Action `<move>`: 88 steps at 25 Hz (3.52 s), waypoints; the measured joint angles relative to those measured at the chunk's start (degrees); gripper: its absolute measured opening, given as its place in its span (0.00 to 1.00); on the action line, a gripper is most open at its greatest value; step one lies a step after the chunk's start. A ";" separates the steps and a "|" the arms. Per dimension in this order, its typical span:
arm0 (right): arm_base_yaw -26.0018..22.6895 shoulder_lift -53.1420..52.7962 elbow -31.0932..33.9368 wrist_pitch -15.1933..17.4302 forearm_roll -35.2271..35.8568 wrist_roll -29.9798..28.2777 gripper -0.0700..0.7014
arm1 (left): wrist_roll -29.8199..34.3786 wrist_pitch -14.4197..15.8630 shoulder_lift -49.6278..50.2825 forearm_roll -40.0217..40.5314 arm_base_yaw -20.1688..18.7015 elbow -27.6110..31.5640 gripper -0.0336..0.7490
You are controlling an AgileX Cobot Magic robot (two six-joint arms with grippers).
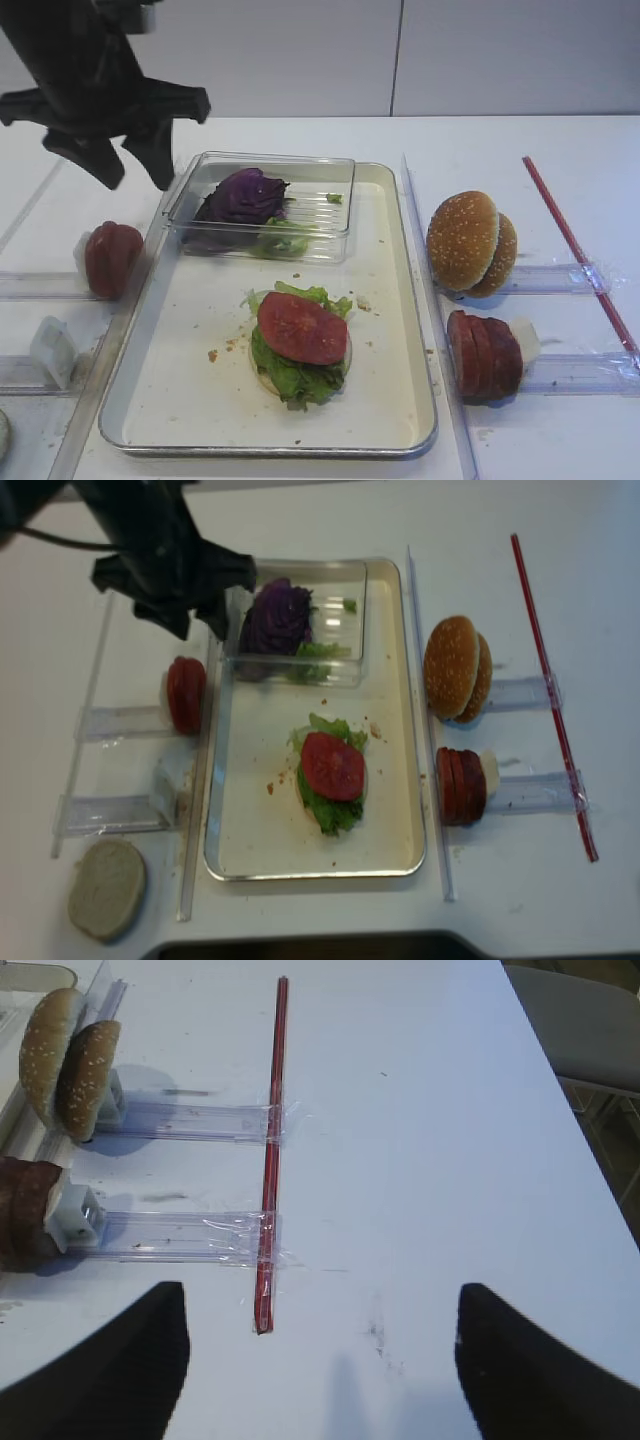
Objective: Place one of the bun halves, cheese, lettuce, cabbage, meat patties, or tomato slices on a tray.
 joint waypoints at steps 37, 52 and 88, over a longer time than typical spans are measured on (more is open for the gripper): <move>0.00 0.00 0.00 0.00 0.00 0.00 0.82 | 4.70 1.50 -58.47 8.12 11.83 39.79 0.47; 0.00 0.00 0.00 0.00 0.00 0.00 0.82 | 6.55 2.08 -85.87 6.71 11.83 53.88 0.47; 0.00 0.00 0.00 0.00 0.00 -0.13 0.82 | 16.91 -2.69 -96.48 -0.23 11.83 58.55 0.45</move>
